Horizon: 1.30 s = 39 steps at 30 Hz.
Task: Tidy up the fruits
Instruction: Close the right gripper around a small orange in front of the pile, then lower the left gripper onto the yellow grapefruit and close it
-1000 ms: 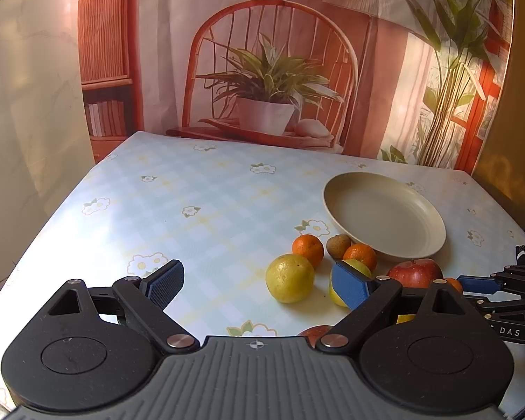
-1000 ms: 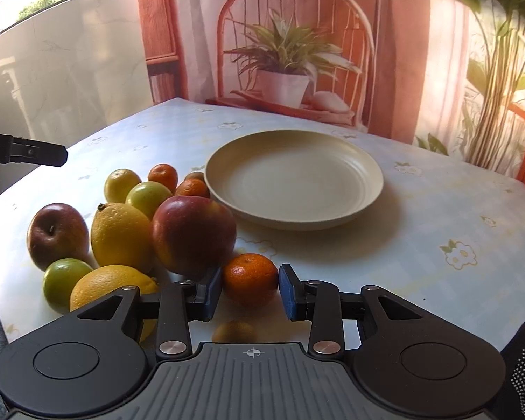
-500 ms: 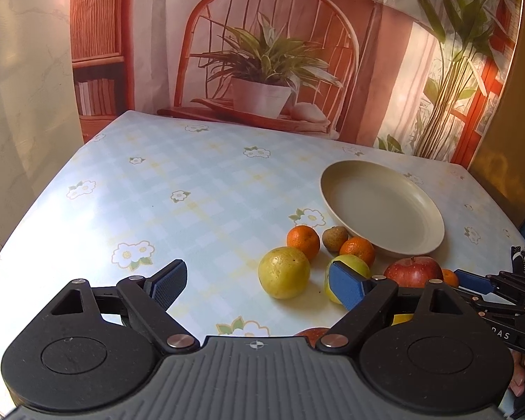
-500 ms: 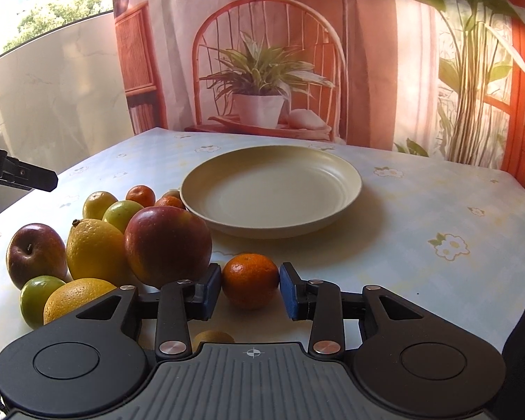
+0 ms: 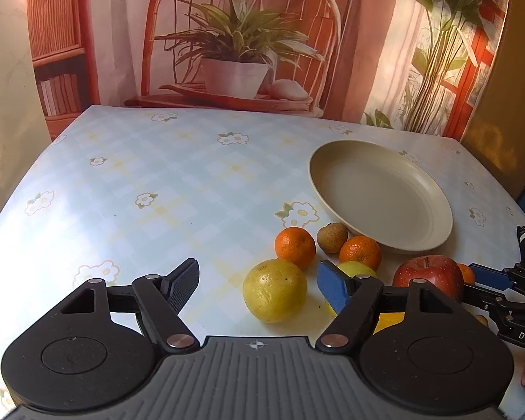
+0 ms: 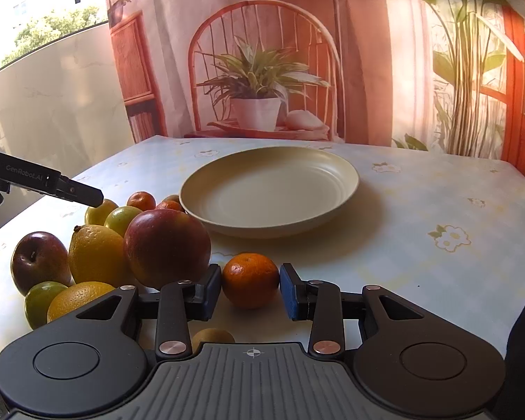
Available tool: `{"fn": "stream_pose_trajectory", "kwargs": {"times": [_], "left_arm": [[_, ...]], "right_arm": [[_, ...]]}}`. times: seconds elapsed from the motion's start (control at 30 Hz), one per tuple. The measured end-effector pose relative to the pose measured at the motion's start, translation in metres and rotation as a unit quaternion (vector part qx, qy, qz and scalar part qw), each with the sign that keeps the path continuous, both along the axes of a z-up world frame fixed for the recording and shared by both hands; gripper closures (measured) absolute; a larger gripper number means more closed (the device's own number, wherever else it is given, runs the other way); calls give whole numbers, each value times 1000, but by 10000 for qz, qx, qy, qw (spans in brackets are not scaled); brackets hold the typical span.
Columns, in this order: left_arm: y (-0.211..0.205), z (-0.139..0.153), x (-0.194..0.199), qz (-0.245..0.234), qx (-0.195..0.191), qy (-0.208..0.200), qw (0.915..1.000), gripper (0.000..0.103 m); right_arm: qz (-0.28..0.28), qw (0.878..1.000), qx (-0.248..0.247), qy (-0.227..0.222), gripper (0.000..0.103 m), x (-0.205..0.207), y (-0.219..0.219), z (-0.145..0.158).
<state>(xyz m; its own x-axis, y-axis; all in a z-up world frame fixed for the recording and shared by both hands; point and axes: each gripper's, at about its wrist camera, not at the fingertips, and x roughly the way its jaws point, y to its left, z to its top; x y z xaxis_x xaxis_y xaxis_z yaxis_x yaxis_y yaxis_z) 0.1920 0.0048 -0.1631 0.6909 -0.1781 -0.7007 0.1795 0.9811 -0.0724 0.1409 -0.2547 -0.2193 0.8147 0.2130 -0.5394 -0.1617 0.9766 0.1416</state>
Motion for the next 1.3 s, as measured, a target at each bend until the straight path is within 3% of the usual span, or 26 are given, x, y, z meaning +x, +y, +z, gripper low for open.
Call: {"fn": "stream_pose_trajectory", "kwargs": {"times": [0.17,0.37,0.47,0.57,0.83,1.1,1.3], "left_arm": [[-2,-9,10,-26,10,125,9999,34],[-2,-21,16,-102,-23,279,9996,34],[-1,-24,18,-64,-10,337,9994,29],[-2,-25,20,68,141,321,9994,18],[-4,-25,19,-8,257,175,9995,17],[-17,-23,9,-132,748,-234,9968,17],[-12,-23,12,-107,531,-115,9985,17]], "right_arm": [[-11,10000,53,14,69,1,-1,-1],[-9,10000,96,22,69,3,-3,-2],[-11,9999,111,22,69,3,-3,-3],[-13,9999,109,21,69,3,-3,-3],[-14,9999,107,21,69,3,-3,-4],[-13,9999,108,21,69,3,-3,-4],[-14,9999,112,23,69,3,-3,-4]]}}
